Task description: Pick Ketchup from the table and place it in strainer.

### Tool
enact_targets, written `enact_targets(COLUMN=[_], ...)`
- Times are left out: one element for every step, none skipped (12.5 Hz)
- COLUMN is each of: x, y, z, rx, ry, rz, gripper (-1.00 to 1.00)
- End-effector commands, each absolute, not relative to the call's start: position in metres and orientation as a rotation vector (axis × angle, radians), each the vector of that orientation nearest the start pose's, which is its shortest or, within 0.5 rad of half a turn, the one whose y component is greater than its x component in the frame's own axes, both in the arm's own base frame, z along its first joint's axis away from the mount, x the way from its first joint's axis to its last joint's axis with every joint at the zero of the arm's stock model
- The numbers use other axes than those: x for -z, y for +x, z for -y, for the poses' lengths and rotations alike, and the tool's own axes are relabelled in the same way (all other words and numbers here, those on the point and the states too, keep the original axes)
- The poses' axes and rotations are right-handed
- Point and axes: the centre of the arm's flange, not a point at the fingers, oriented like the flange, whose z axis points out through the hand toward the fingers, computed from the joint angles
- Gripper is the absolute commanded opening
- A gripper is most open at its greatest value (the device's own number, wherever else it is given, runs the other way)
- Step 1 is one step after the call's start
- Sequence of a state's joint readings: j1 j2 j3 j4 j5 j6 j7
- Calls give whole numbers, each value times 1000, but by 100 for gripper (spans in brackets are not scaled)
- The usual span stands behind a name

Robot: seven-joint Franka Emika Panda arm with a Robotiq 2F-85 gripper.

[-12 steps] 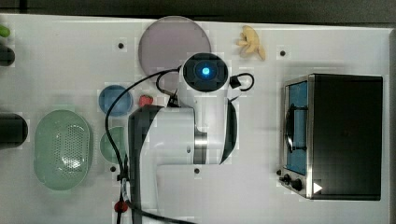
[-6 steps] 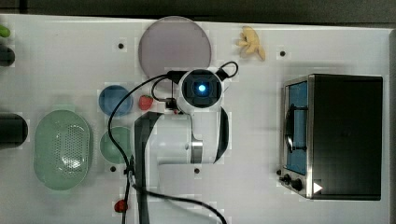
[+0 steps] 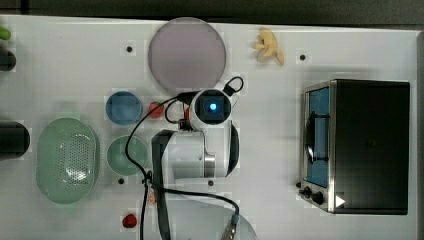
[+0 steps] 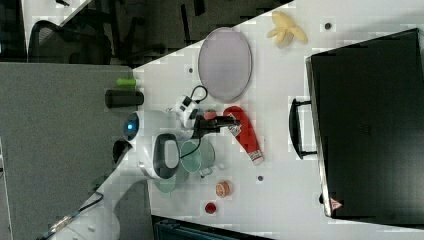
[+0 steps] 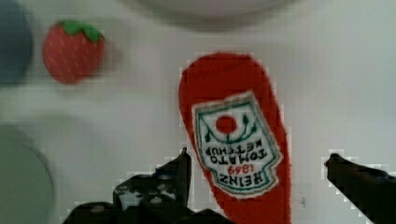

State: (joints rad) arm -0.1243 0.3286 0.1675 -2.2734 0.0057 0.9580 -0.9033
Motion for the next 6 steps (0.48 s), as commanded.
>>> enact_targets(x=[-179,-172,-166,-163,-161,-158], y=[518,516,515,516,517,516], z=[-24,-25,-26,-26,-26,-26], rx=[-95,-90,-84,-64,-41,-44], ry=[-3064,-3062,-3060,-3060,-3061,-3060], rz=[321,323,322,321,319,320], gripper=[100,100,100,100,100,100])
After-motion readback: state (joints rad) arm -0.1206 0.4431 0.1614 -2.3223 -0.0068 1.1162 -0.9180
